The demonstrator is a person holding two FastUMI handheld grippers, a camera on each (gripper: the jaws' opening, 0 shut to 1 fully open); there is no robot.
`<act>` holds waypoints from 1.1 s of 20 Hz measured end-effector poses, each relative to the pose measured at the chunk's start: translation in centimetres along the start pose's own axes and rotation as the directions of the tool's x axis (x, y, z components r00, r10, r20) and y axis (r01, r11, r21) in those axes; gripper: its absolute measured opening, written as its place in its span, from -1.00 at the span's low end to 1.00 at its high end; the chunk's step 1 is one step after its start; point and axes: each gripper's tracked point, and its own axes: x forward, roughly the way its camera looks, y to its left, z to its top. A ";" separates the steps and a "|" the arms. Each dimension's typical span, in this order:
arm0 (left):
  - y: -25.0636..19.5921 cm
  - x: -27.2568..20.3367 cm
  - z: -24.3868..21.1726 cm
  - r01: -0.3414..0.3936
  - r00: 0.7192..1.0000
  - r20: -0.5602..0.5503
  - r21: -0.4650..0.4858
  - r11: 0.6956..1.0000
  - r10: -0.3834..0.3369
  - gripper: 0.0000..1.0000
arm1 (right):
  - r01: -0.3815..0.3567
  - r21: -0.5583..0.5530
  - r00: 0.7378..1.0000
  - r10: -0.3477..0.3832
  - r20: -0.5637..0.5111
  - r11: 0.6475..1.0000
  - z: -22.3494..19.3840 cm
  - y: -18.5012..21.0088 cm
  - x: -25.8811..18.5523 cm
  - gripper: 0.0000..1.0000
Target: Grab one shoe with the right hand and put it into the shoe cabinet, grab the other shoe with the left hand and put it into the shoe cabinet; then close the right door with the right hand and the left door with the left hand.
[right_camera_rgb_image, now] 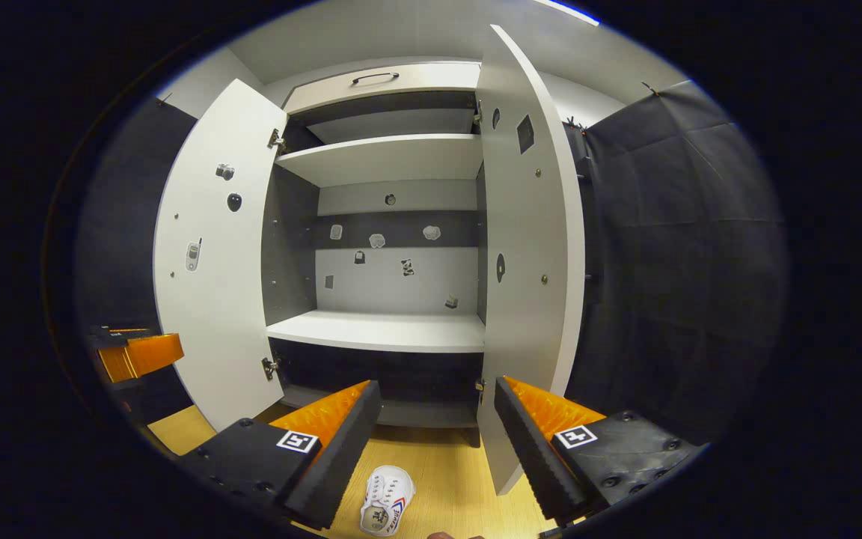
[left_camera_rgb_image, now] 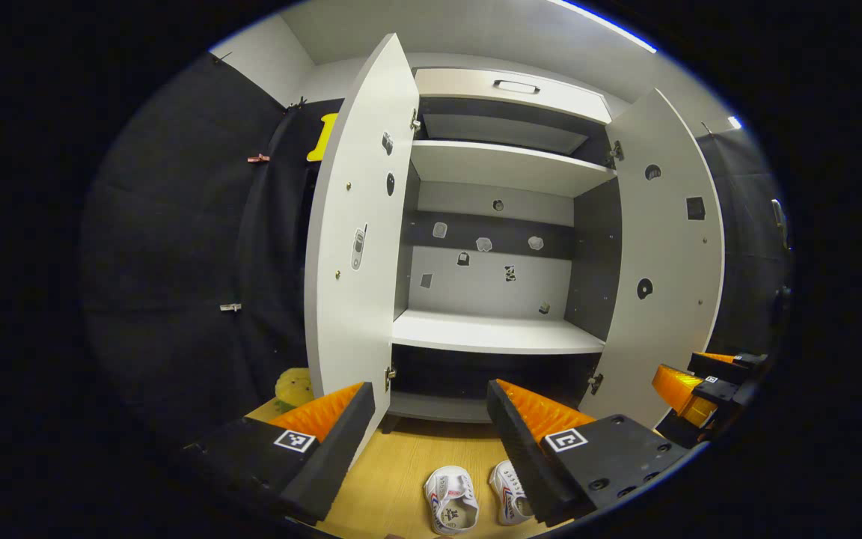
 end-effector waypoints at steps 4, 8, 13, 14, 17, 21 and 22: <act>0.4 0.1 0.4 0.045 0.999 0.015 0.065 0.997 -0.046 0.90 | 0.009 -0.023 1.000 -0.009 0.013 1.000 0.3 1.3 -0.4 0.97; 0.9 0.5 0.3 0.095 0.995 0.015 0.063 0.993 -0.096 0.90 | 0.028 -0.033 1.000 -0.028 0.005 0.999 0.2 2.6 -0.9 0.96; 2.2 1.2 -0.3 0.114 0.993 -0.009 0.041 0.993 -0.114 0.90 | 0.058 -0.021 0.998 -0.058 -0.023 0.998 -0.4 3.2 -1.2 0.96; 2.4 1.2 -0.4 0.118 0.993 -0.009 0.043 0.992 -0.117 0.90 | 0.061 -0.019 0.998 -0.061 -0.030 0.998 -0.6 3.3 -1.3 0.96; 2.5 1.3 -0.6 0.137 0.991 -0.013 0.056 0.989 -0.137 0.90 | 0.053 -0.020 0.996 -0.054 -0.070 0.998 -1.6 3.8 -1.5 0.96; 2.1 1.2 -1.3 0.161 0.987 -0.027 0.066 0.985 -0.159 0.90 | 0.025 -0.015 0.990 -0.027 -0.140 1.000 -3.9 4.9 -1.6 0.96; 2.1 1.2 -1.5 0.164 0.986 -0.032 0.068 0.984 -0.162 0.90 | 0.013 -0.011 0.987 -0.014 -0.159 1.000 -4.4 5.3 -1.6 0.96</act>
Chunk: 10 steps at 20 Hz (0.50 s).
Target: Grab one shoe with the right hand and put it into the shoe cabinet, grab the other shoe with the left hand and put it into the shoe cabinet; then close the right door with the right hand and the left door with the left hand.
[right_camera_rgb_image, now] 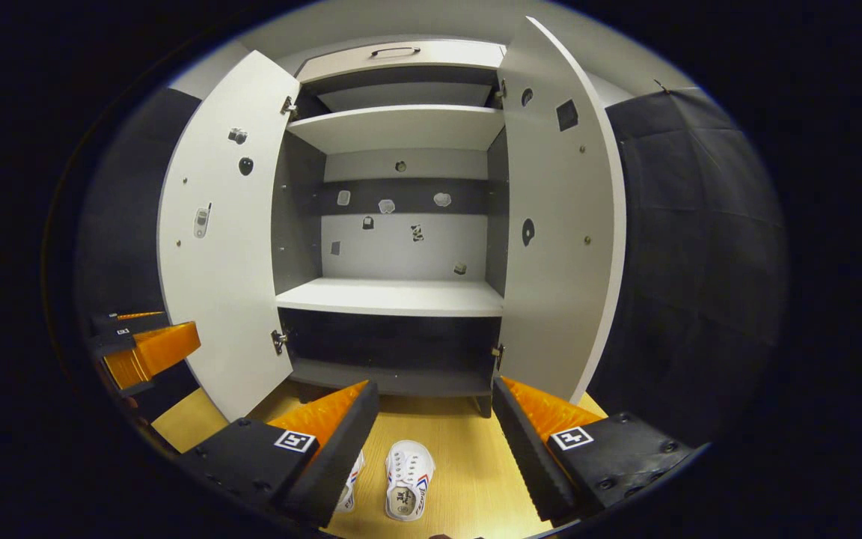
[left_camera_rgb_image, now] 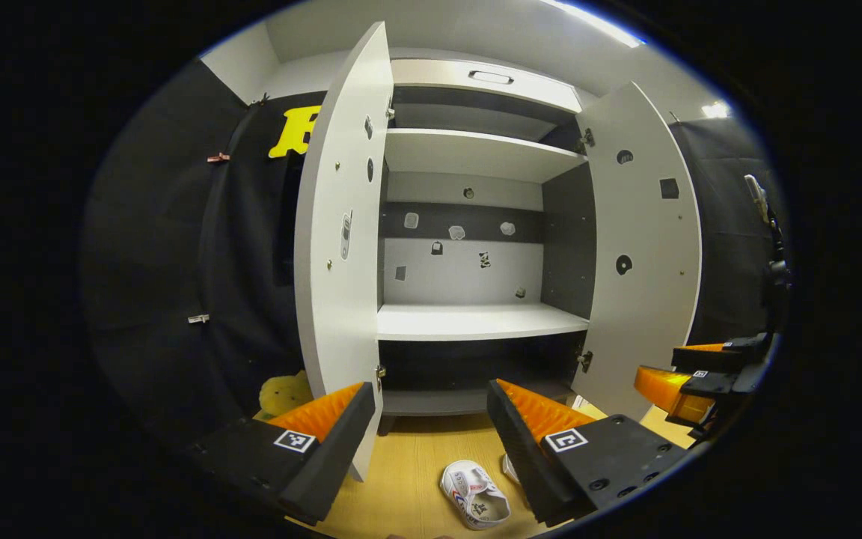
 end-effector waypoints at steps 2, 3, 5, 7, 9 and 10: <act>0.3 -0.1 -0.4 -0.003 1.000 -0.012 0.007 1.000 0.003 0.90 | -0.028 0.016 0.999 0.028 -0.032 0.999 -1.0 0.9 0.3 0.96; 0.5 -0.2 -0.7 -0.005 1.000 -0.020 0.010 1.000 0.005 0.90 | -0.035 0.024 0.998 0.036 -0.047 0.999 -1.5 1.2 0.5 0.96; 0.9 -0.4 -1.5 -0.010 0.999 -0.040 0.007 1.000 0.011 0.91 | -0.052 0.037 0.994 0.056 -0.097 0.998 -3.4 2.0 0.9 0.96; 1.4 -0.5 -2.3 -0.015 0.998 -0.061 -0.002 1.000 0.014 0.91 | -0.064 0.054 0.985 0.072 -0.159 0.997 -5.8 2.6 1.4 0.96; 1.8 -0.6 -3.2 -0.019 0.996 -0.082 -0.004 1.000 0.019 0.90 | -0.083 0.083 0.969 0.099 -0.227 0.993 -8.8 3.7 1.6 0.96; 2.0 -0.7 -3.6 -0.020 0.995 -0.094 0.000 1.000 0.020 0.90 | -0.090 0.096 0.956 0.113 -0.270 0.991 -10.5 4.2 1.6 0.97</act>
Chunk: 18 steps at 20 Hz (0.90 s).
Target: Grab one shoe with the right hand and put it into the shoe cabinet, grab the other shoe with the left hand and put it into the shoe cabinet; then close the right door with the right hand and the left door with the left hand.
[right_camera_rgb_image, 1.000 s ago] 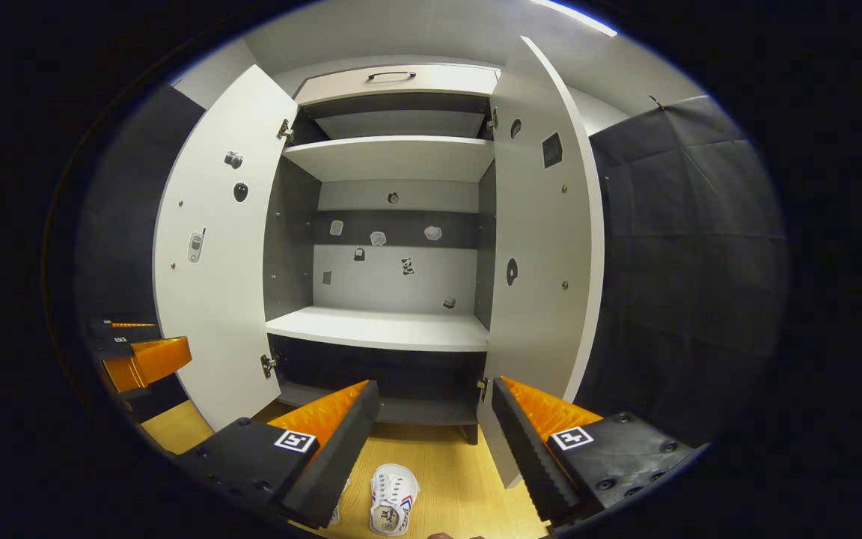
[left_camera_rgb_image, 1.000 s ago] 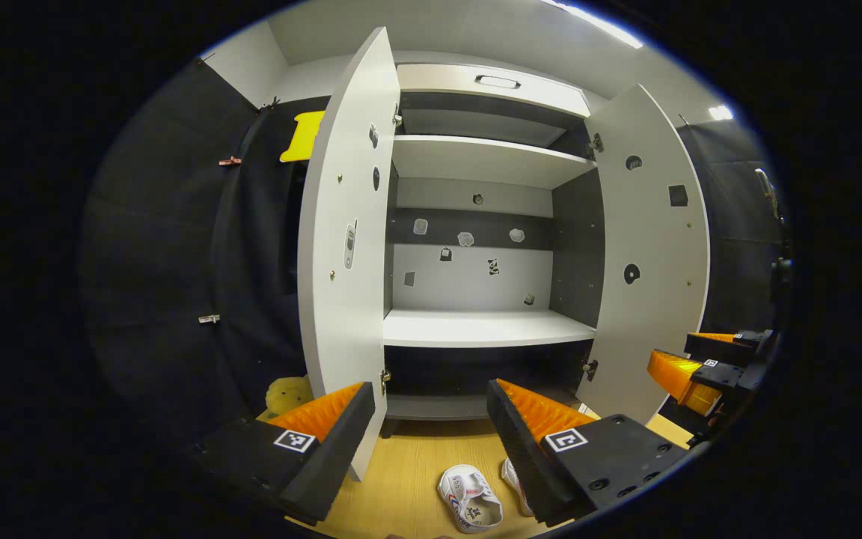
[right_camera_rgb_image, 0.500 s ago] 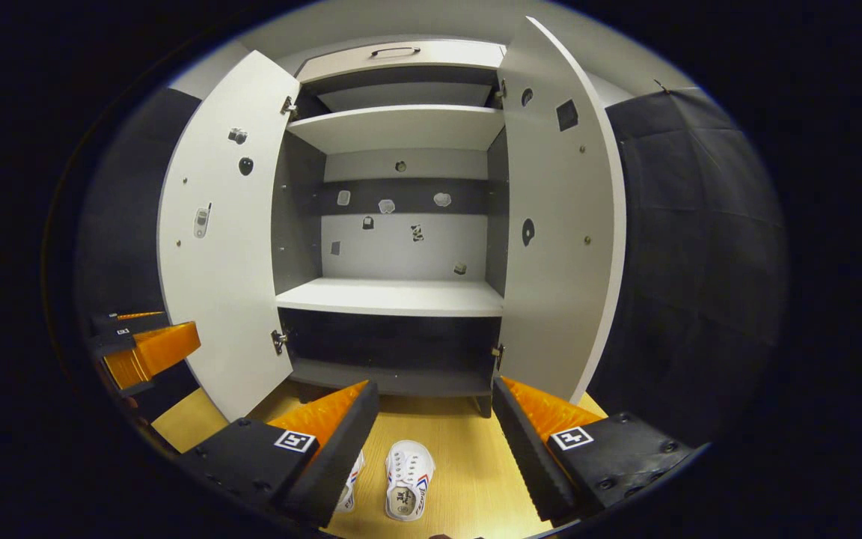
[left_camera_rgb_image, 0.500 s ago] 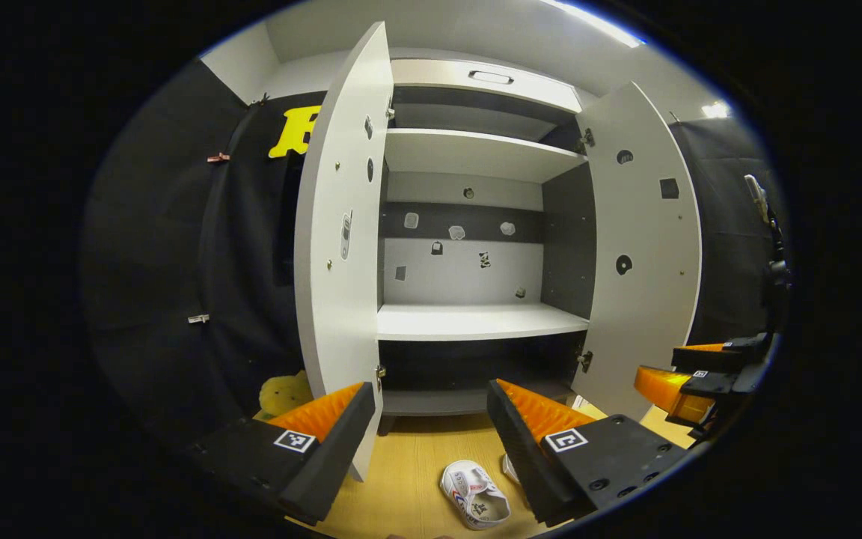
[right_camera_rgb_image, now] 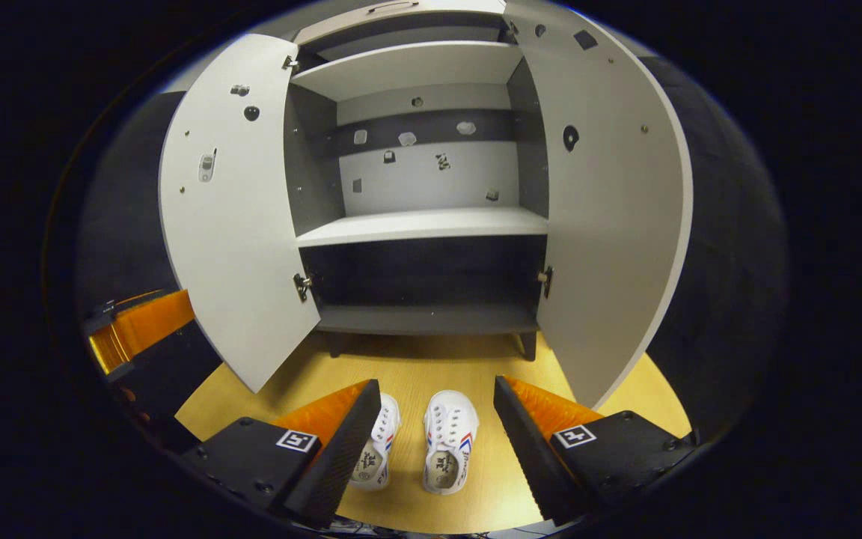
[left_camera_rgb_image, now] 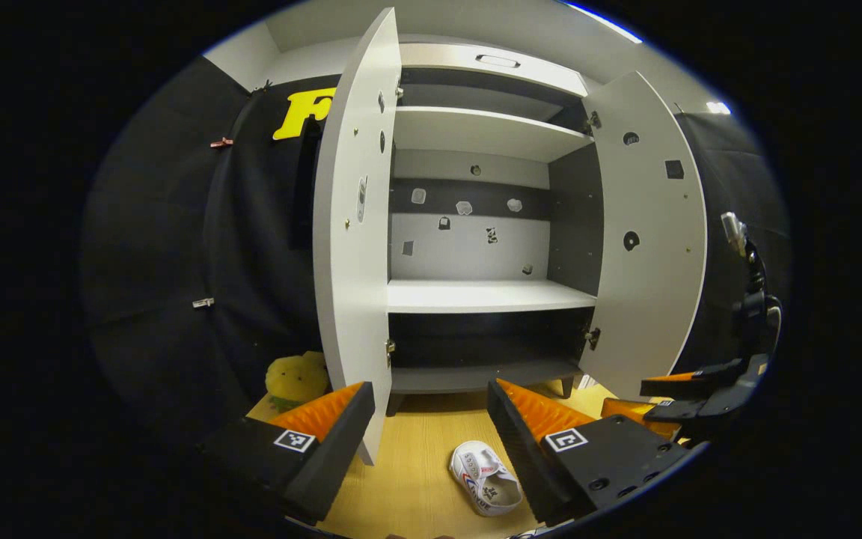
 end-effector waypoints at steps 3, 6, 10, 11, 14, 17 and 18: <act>0.6 0.2 -1.4 0.005 0.999 -0.036 0.018 1.000 -0.004 0.90 | -0.035 0.027 0.995 0.038 -0.088 0.999 -4.6 1.5 1.7 0.97; 0.9 0.7 -3.6 0.032 0.995 -0.092 0.006 0.999 -0.031 0.90 | -0.037 0.061 0.985 0.047 -0.167 0.997 -9.0 2.3 3.2 0.97; 1.8 1.3 -6.2 0.040 0.988 -0.148 0.022 0.999 -0.036 0.90 | -0.031 0.070 0.973 0.046 -0.227 0.997 -13.6 3.0 5.7 0.97; 1.9 1.4 -6.7 0.043 0.987 -0.159 0.023 0.999 -0.038 0.90 | -0.027 0.063 0.969 0.042 -0.245 0.998 -14.8 3.1 6.4 0.98; 2.0 1.6 -7.7 0.053 0.982 -0.182 0.011 0.999 -0.050 0.91 | 0.002 0.025 0.961 0.005 -0.277 1.000 -17.6 2.6 8.0 0.98; 2.0 1.7 -8.3 0.062 0.979 -0.193 0.003 0.998 -0.061 0.90 | 0.017 -0.017 0.959 -0.021 -0.282 1.000 -19.5 2.0 9.6 0.97; 2.0 1.8 -8.5 0.067 0.978 -0.197 0.003 0.998 -0.065 0.90 | 0.010 -0.004 0.961 -0.010 -0.278 1.000 -19.7 2.4 10.0 1.00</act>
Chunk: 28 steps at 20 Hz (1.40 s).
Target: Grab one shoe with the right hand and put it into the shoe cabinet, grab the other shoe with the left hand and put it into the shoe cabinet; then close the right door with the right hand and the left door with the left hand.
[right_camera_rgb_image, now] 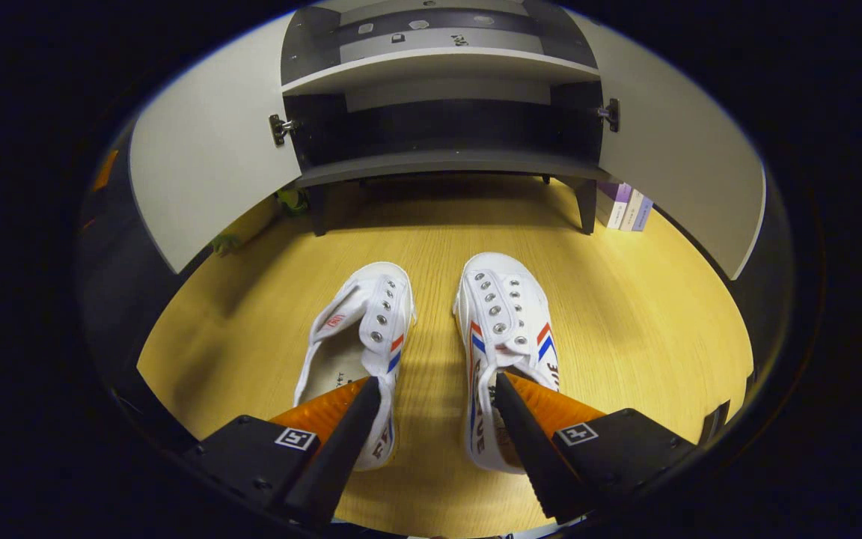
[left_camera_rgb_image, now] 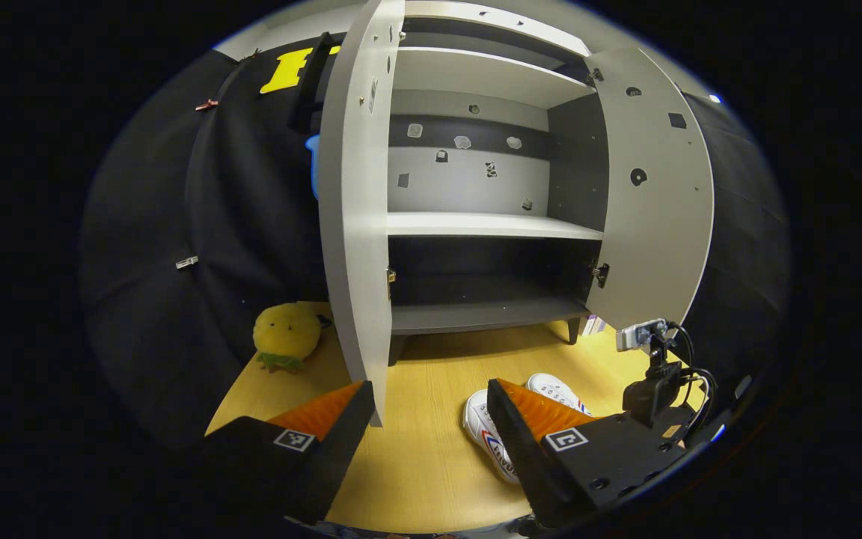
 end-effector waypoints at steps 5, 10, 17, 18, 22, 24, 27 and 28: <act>-0.4 0.7 -0.3 0.027 0.999 -0.017 0.004 1.000 -0.027 0.92 | 0.019 -0.005 0.999 -0.019 0.033 1.000 0.1 0.1 2.8 0.95; -1.1 1.2 -0.3 0.038 0.999 -0.029 -0.007 0.999 -0.038 0.91 | 0.048 0.069 0.994 -0.054 0.094 0.996 1.9 -0.3 3.9 0.97; -2.0 1.3 -1.8 0.029 0.996 -0.078 -0.055 0.998 -0.033 0.91 | 0.047 0.190 0.997 -0.059 0.059 0.981 2.5 -1.9 4.6 0.34; -2.0 1.2 -2.1 0.025 0.996 -0.085 -0.058 0.998 -0.030 0.91 | 0.020 0.162 0.999 -0.028 0.044 0.987 2.3 -1.5 4.5 0.36; -1.8 0.8 -2.4 0.007 0.996 -0.093 -0.081 0.997 -0.015 0.91 | -0.112 0.145 0.994 0.111 0.010 0.983 2.0 -1.1 2.9 0.53; -1.6 0.6 -2.5 -0.006 0.995 -0.095 -0.087 0.996 -0.002 0.91 | -0.140 0.228 0.990 0.141 0.010 0.964 2.5 -1.0 2.8 0.56; -1.4 0.3 -2.4 -0.026 0.995 -0.095 -0.091 0.996 0.017 0.91 | -0.196 0.261 0.979 0.204 -0.002 0.945 2.6 -0.8 2.1 0.56; -1.4 0.3 -2.4 -0.029 0.995 -0.095 -0.090 0.995 0.021 0.91 | -0.222 0.250 0.973 0.231 -0.007 0.942 2.5 -0.8 1.7 0.56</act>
